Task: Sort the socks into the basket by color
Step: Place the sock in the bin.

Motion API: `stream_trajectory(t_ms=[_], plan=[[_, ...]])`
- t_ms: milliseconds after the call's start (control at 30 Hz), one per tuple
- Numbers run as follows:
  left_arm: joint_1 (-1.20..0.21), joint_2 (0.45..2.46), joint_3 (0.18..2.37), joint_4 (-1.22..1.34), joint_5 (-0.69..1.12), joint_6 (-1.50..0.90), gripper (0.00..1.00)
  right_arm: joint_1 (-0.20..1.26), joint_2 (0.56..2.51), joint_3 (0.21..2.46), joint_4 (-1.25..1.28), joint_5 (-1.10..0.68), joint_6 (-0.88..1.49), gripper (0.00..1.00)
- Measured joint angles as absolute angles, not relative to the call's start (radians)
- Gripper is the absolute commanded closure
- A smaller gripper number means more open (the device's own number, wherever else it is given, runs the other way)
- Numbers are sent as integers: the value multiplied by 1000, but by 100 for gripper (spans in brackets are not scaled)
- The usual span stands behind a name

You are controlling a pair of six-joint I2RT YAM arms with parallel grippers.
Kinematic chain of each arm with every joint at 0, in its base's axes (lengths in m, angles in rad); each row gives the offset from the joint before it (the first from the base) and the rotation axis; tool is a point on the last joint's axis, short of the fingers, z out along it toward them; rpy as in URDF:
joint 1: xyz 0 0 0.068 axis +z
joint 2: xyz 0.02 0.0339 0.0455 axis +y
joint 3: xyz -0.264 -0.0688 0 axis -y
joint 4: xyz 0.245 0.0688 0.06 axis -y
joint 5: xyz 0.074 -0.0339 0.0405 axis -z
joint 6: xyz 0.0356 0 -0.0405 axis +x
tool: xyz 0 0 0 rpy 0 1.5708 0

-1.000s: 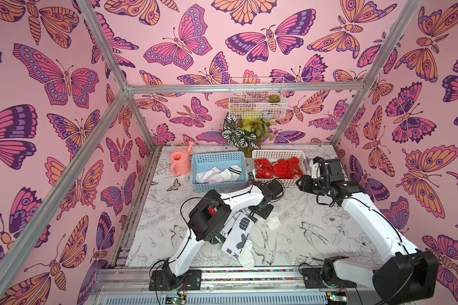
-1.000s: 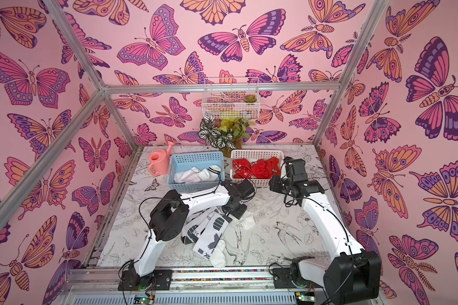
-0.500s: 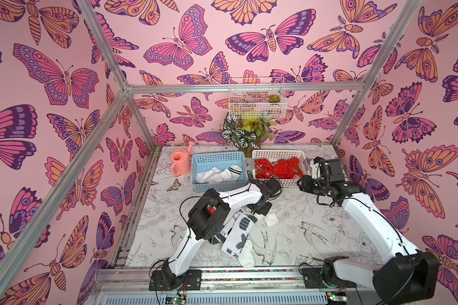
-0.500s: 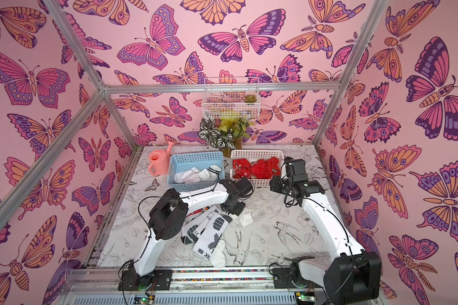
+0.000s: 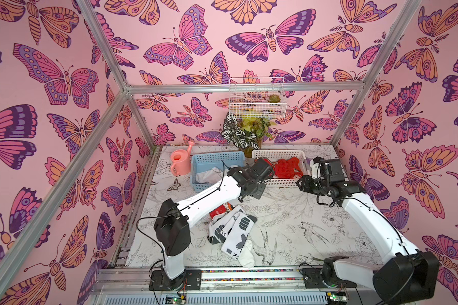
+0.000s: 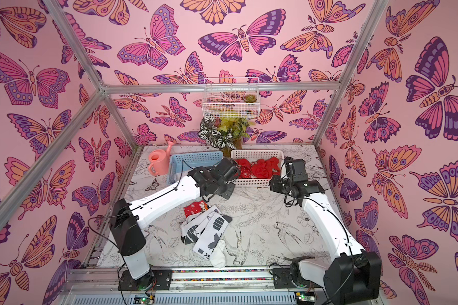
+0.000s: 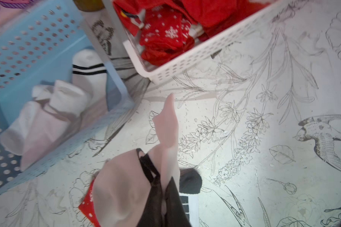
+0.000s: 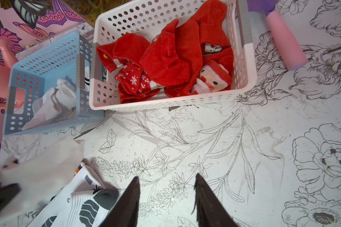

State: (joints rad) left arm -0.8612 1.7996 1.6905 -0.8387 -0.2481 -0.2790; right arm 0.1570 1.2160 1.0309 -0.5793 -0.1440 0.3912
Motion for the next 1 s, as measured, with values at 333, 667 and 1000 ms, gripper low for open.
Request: stream_trajectory(t_ms=[333,667,1000], plan=[[-675,1837,1780,-830,-278,-191,96,157,1223,1031,-578,-174,391,53],[-553,2011,1900,-733,-202,-162,96,157,1238,1031,-564,-178,384,53],[-469,2141,1921,-672,-126,-175,96,157,1272,1031,-563,-177,380,53]])
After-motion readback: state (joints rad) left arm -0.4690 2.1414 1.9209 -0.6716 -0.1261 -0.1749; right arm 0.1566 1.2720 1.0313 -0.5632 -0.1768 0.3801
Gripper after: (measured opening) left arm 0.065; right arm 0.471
